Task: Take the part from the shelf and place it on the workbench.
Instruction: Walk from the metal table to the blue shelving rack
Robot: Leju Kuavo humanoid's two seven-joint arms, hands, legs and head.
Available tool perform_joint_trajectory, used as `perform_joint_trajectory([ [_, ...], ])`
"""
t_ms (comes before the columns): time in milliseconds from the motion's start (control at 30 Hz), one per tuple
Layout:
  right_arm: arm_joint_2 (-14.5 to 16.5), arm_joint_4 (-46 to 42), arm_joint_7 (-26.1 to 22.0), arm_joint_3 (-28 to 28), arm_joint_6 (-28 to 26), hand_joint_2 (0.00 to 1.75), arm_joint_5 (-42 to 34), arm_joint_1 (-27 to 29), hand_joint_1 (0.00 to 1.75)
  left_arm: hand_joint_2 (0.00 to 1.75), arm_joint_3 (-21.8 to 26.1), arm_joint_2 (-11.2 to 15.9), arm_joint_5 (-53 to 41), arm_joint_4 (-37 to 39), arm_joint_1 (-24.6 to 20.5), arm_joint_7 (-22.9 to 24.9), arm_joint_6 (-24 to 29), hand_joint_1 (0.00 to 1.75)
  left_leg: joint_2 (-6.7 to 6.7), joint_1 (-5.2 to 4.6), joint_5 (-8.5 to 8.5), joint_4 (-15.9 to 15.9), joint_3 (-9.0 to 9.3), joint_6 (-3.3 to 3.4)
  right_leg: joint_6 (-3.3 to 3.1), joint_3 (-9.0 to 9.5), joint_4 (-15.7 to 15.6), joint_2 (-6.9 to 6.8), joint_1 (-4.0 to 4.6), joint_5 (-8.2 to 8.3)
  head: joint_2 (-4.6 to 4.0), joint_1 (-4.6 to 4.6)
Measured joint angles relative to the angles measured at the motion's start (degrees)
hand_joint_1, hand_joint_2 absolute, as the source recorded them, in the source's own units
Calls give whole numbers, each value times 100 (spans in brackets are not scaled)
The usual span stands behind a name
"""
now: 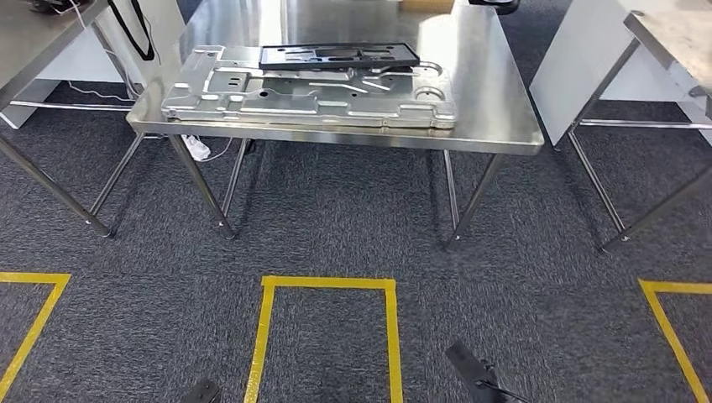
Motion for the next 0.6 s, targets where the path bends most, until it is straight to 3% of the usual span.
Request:
perform_joint_trajectory([
  [33,-15,16,-112,-110,-21,0,-74,57,0,0,5,7,-15,3,7,5,0,0,0,0,-260,361,-32,-6,-12,-77,14,-2,1,59,0,-38],
  [67,-23,33,-219,-216,-51,0,-134,101,0,0,9,10,-45,7,12,15,-1,0,-1,2,-393,678,-27,-15,-16,-159,32,-4,0,116,0,-71],
  [100,-20,46,-304,-308,-82,0,-170,131,0,0,10,13,-85,12,16,27,-1,0,-1,7,-393,866,36,-26,-12,-245,54,-6,-5,172,0,-95],
  [133,-11,56,-371,-384,-110,0,-175,147,0,0,10,16,-130,16,20,43,-1,0,1,19,-280,856,182,-40,2,-338,85,-8,-17,224,0,-114],
  [200,12,68,-466,-464,-142,0,-98,158,0,0,7,21,-189,20,2,65,0,0,2,66,-51,265,722,-86,58,-521,189,-8,-43,302,0,-148],
  [267,28,78,-524,-491,-149,0,60,147,0,0,-2,23,-210,20,-61,73,4,0,-13,89,-101,-475,1218,-107,116,-672,329,-9,-39,367,0,-183],
  [333,54,84,-534,-482,-138,0,261,112,0,0,-10,27,-209,19,-120,64,16,0,-28,74,-184,-717,1322,-71,146,-753,396,-8,-23,466,0,-182],
  [400,94,85,-519,-433,-94,0,461,66,0,0,-10,36,-180,19,-162,39,21,0,-5,79,-98,-685,1218,16,185,-804,421,10,-16,483,0,-162],
  [433,115,86,-513,-396,-63,0,532,42,0,0,-10,48,-160,16,-190,25,16,0,10,81,-38,-681,1150,74,208,-850,518,19,-20,343,0,-148],
  [533,203,86,-599,-330,76,0,593,-88,0,0,-7,122,-137,-7,-254,20,27,0,54,75,161,-677,898,173,246,-1059,1387,26,-53,-479,0,-52],
  [567,245,86,-656,-328,140,0,576,-141,0,0,-5,156,-138,-14,-259,43,45,0,71,71,223,-674,813,175,250,-1093,1714,26,-65,-642,0,-25],
  [600,287,86,-712,-328,210,0,554,-184,0,0,-4,191,-132,-17,-258,73,68,0,85,69,285,-671,729,172,252,-1065,1922,26,-75,-678,0,-7],
])
